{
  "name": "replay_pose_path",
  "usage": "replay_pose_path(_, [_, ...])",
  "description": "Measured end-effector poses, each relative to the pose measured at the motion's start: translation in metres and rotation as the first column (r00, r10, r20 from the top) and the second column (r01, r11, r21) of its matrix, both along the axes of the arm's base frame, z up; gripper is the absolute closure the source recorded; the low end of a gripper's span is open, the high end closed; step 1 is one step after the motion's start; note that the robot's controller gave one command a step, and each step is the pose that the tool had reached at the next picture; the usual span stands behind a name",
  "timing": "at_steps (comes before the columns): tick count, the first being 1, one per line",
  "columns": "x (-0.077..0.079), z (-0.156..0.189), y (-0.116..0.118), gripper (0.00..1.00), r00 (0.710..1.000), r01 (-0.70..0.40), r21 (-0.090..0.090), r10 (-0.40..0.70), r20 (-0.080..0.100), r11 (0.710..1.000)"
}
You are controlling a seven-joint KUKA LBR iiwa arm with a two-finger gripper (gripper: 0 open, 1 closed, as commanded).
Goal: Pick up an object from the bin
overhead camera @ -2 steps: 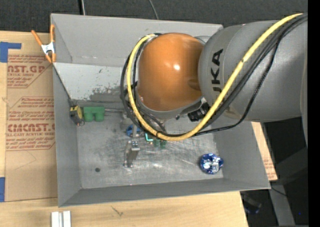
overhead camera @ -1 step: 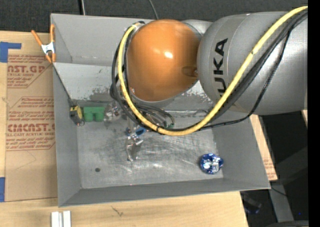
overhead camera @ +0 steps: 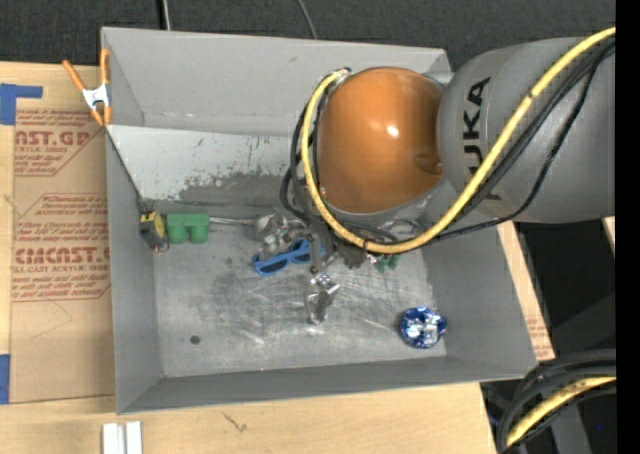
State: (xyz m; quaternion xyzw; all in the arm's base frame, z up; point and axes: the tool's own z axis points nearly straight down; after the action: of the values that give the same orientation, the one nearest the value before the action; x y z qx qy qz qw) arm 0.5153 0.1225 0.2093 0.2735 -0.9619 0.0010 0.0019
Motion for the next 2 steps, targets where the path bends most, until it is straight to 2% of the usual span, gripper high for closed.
replay_pose_path(1, [0.010, -0.037, -0.034, 0.00, 0.972, 0.235, 0.002, -0.235, 0.001, 0.972])
replay_pose_path(2, [0.073, -0.137, -0.019, 0.00, 0.978, 0.209, 0.009, -0.209, 0.009, 0.978])
